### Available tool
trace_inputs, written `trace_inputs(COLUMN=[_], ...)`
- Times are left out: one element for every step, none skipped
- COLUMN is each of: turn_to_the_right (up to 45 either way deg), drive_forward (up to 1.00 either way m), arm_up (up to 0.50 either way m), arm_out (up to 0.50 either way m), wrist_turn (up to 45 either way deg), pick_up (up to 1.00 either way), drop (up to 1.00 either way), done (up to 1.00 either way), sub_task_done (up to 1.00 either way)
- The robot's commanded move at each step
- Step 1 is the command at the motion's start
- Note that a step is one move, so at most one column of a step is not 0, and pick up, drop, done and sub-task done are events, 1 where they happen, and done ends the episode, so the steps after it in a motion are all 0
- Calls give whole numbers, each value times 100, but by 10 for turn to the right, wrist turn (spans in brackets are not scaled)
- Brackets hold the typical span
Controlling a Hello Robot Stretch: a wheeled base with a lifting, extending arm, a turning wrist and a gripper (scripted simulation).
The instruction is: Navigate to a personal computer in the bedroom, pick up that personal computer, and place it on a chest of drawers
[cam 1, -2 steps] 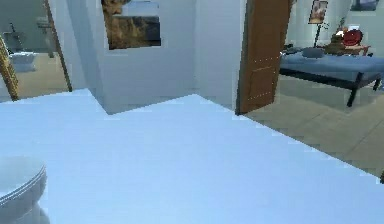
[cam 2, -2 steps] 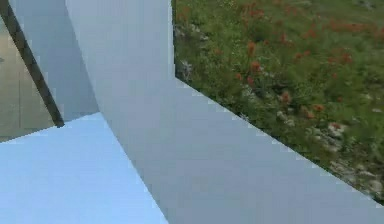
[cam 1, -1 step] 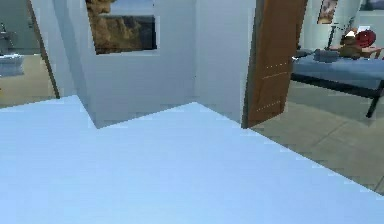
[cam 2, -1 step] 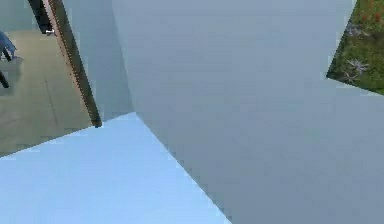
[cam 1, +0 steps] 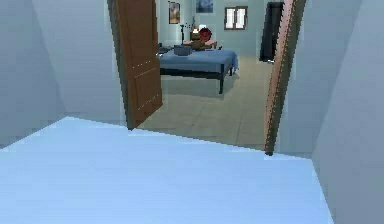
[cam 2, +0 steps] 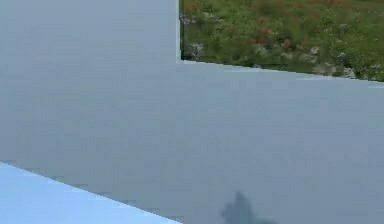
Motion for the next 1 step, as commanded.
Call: trace_inputs(turn_to_the_right=[0], drive_forward=[100], arm_up=[0], arm_out=[0], wrist_turn=[0], pick_up=[0], drop=[0], done=[0], sub_task_done=[0])
